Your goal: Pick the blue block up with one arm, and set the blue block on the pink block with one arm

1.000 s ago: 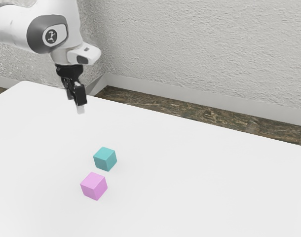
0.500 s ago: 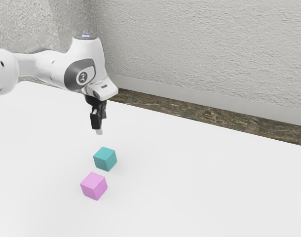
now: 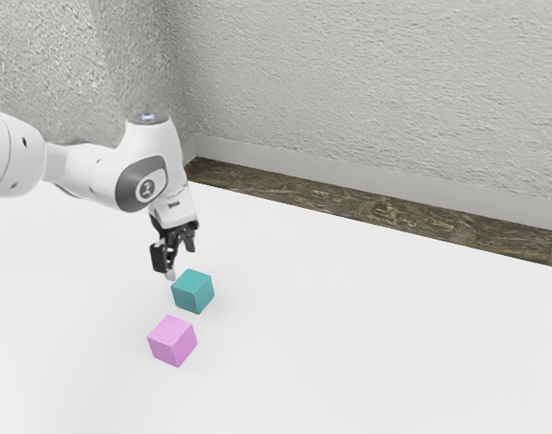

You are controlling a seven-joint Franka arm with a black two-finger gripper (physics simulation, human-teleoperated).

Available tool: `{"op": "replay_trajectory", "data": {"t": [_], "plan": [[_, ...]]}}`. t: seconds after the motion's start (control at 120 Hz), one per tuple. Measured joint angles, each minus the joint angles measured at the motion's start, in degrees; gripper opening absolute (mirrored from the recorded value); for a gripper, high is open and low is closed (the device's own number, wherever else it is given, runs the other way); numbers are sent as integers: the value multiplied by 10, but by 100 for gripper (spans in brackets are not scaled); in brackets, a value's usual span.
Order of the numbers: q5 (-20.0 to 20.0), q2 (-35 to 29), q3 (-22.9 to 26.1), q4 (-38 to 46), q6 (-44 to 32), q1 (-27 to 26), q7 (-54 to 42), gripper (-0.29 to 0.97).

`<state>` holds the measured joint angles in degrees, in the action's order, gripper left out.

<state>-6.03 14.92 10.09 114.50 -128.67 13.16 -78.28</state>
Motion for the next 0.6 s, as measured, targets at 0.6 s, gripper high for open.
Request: {"op": "replay_trajectory", "data": {"t": [0.6], "plan": [[4,81,1,-2,-51,0,-89,68]]}}
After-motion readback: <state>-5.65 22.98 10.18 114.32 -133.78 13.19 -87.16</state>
